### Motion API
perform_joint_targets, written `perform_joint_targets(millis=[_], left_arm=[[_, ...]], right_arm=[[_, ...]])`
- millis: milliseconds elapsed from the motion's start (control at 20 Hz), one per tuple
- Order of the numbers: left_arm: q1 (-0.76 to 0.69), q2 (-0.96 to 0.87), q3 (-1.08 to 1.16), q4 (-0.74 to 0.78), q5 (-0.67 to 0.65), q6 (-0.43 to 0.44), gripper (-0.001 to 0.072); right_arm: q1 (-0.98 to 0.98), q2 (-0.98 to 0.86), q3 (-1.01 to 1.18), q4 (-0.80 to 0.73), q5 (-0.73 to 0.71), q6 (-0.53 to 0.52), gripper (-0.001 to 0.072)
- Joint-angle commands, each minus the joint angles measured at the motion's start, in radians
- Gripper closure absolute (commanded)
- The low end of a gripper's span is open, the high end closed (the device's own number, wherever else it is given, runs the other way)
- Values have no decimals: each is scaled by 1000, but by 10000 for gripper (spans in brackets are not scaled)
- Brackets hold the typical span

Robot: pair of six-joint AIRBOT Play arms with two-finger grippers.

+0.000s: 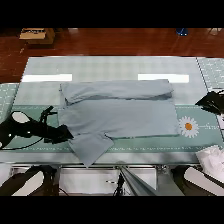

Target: Fold the shirts.

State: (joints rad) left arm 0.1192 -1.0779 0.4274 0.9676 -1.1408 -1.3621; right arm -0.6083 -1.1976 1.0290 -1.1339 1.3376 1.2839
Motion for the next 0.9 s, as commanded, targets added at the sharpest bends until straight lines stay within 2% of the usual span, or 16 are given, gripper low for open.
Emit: perform_joint_targets(millis=[0,50,150,350,600,850], left_arm=[[-51,-15,-3,-43,67,-6,633],[-51,-14,-3,-44,53,12,684],[-51,-14,-3,-38,31,27,684],[-51,-14,-3,-37,23,27,684],[-51,-14,-3,-38,20,27,684],[-51,-14,-3,-38,21,34,684]], right_arm=[[-1,1,0,-30,6,3,267],[-1,0,0,-64,13,8,266],[-20,1,-11,-119,33,17,265],[-111,1,-129,-69,84,11,217],[-112,0,-298,50,48,-71,216],[-112,0,-376,64,21,-75,218]])
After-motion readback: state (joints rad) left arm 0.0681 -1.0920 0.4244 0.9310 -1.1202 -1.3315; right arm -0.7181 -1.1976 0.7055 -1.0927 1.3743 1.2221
